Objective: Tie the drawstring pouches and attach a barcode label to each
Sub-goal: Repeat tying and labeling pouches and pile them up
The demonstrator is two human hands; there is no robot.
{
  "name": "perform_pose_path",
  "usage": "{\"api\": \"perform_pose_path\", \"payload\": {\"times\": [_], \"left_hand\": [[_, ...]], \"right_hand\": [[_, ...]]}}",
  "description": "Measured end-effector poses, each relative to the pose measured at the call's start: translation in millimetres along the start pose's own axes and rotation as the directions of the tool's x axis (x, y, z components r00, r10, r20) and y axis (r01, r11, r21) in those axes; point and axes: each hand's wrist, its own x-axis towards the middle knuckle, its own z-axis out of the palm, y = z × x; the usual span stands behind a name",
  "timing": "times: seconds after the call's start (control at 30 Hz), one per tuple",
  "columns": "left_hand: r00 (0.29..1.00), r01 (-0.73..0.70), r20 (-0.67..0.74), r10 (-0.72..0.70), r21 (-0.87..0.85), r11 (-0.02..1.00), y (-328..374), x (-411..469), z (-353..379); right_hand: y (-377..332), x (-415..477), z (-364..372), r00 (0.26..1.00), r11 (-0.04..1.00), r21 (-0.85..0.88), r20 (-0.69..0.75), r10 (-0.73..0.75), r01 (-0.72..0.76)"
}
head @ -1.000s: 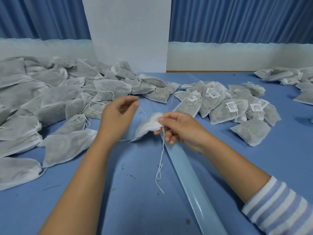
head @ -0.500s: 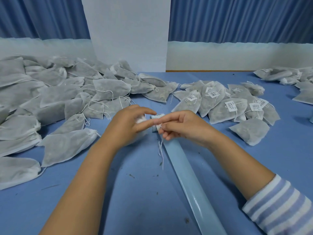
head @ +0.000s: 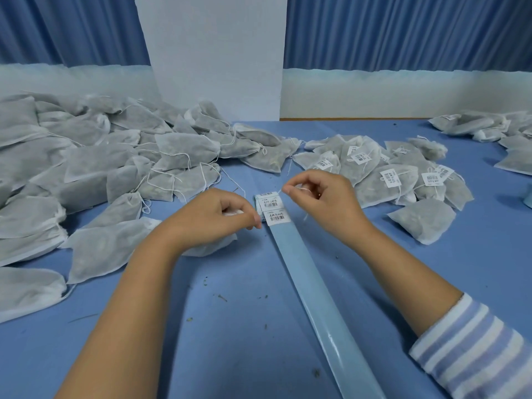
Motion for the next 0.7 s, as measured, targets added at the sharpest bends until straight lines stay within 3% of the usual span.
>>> {"api": "perform_pose_path", "payload": {"times": [0.07,0.3,0.43,0.53,0.63,0.7], "left_hand": [[0.999,-0.009,0.042,0.013,-0.101,0.995,5.6,-3.0,1.1],[0.998,-0.019,-0.07,0.0,-0.279,0.96,9.0,-4.5,-0.8],[0.998,-0.035,-0.065,0.011,-0.373,0.927,6.8,-3.1,-0.3],[0.995,-0.057,-0.101,0.004,-0.534,0.844,8.5,1.2,4.2],[0.989,-0.126,-0.146,0.027,-0.729,0.673,9.7,5.4,8.4],[0.989,-0.136,-0.143,0.041,-0.754,0.643,10.4,5.9,11.1]], "right_hand": [[-0.1,0.1,0.4,0.998,0.999,0.024,-0.056,-0.029,0.03],[5.6,4.9,-3.8,0.997,0.998,0.052,-0.066,0.041,-0.038],[4.7,3.6,-3.6,0.998,0.998,0.011,0.025,0.056,-0.056],[2.1,-0.1,-0.7,0.993,0.998,-0.051,0.112,0.035,-0.03],[0.5,-4.0,2.6,0.987,0.997,-0.079,0.159,0.006,0.007],[0.9,-5.9,5.6,0.987,0.994,-0.096,0.155,-0.045,0.06]]}}
